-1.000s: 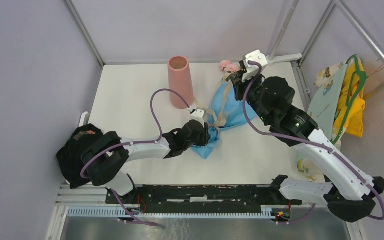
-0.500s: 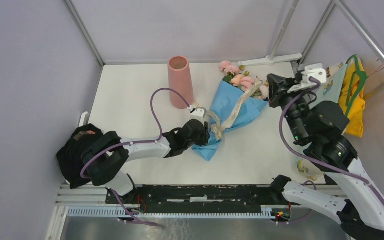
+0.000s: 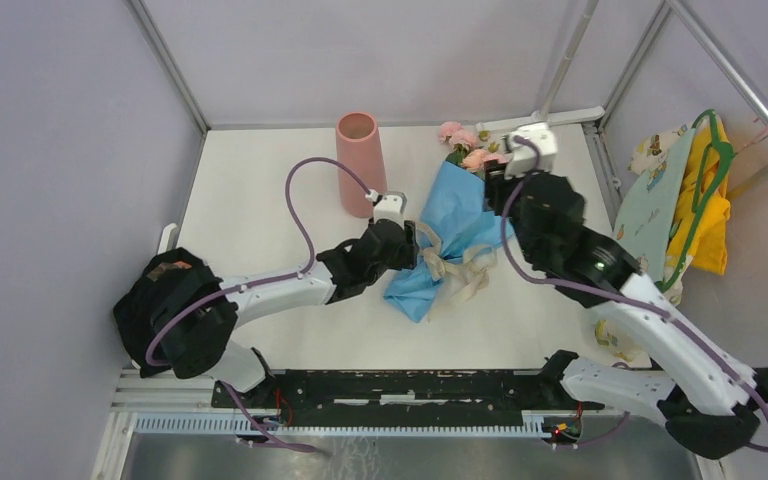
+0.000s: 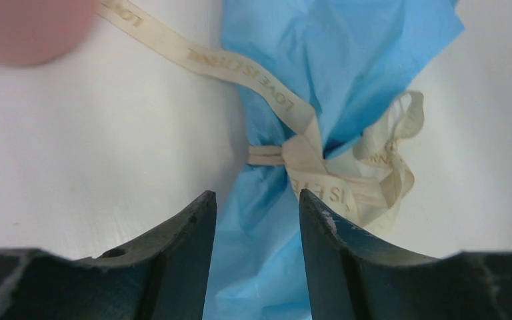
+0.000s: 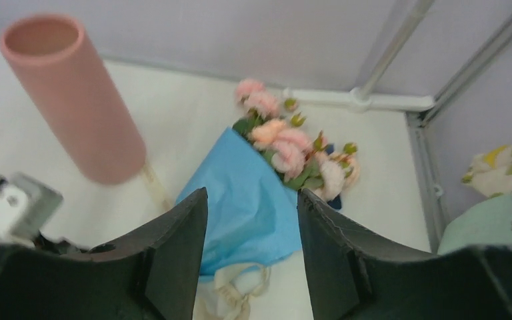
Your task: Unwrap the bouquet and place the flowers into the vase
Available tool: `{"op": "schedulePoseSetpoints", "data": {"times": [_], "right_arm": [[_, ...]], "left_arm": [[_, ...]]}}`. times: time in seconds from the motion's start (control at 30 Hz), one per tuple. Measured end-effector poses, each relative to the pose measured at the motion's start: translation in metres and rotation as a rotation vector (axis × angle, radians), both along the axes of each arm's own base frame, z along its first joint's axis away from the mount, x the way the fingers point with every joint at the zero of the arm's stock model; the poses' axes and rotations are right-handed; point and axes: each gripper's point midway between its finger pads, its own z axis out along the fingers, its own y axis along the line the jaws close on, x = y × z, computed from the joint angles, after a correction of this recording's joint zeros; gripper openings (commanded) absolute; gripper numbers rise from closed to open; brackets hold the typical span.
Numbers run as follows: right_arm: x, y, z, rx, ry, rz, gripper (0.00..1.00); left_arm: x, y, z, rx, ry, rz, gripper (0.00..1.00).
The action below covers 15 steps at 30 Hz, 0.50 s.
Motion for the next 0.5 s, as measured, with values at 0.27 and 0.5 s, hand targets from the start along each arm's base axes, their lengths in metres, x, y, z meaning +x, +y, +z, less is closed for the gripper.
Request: {"op": "schedulePoseSetpoints", "data": {"times": [0.27,0.5], "right_arm": [[0.007,0.077,-0.229,-0.233,0.481,0.269,0.61],[-0.018,0.096,-0.308,-0.258,0.688,0.404,0.62]], "left_arm": [[0.016,0.076,0.06,0.035,-0.103,0.235,0.62],[0.003,0.134,0.131,-0.046,-0.25,0.4,0.63]]}}
